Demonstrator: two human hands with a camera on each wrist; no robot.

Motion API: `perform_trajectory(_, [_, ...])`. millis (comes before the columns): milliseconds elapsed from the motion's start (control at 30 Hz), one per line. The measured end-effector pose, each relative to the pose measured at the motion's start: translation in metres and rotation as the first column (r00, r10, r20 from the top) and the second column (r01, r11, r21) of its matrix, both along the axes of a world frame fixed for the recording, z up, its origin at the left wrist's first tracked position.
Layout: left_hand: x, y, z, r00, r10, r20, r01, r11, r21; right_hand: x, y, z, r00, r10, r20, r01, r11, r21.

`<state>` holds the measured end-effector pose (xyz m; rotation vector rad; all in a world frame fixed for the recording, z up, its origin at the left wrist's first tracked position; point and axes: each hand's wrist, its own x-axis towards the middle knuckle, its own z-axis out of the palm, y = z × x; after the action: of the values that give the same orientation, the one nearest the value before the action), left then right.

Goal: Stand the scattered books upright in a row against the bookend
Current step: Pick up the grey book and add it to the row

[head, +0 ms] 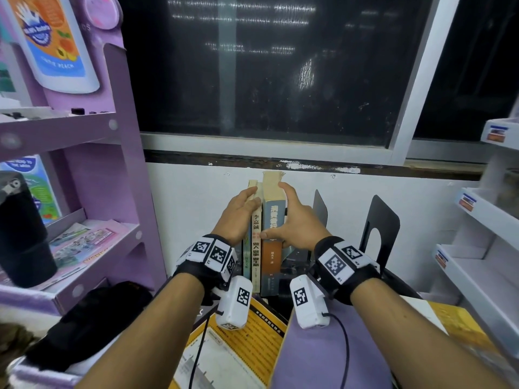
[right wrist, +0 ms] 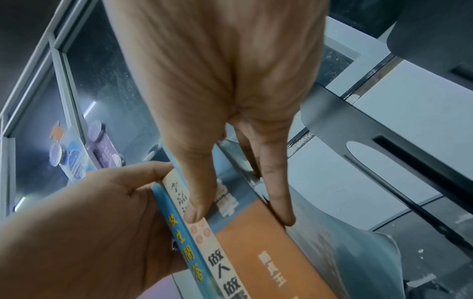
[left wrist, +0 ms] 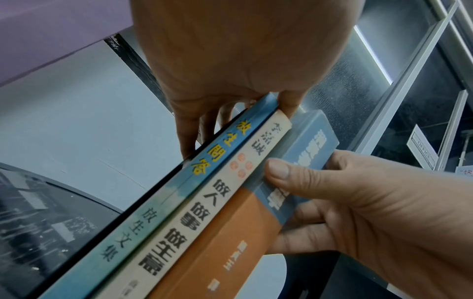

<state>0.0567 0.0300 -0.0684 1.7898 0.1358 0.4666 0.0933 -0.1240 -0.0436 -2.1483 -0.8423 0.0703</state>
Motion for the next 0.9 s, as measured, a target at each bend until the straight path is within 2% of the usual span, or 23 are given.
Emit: perform_trajectory(900, [-0.003, -0.005, 0.004, 1.0, -0.016, -0.006, 0.016, 1.0, 0.002, 0.011, 0.011, -0.007, 0.999, -0.047, 0.025, 0.048, 0.999, -0.015])
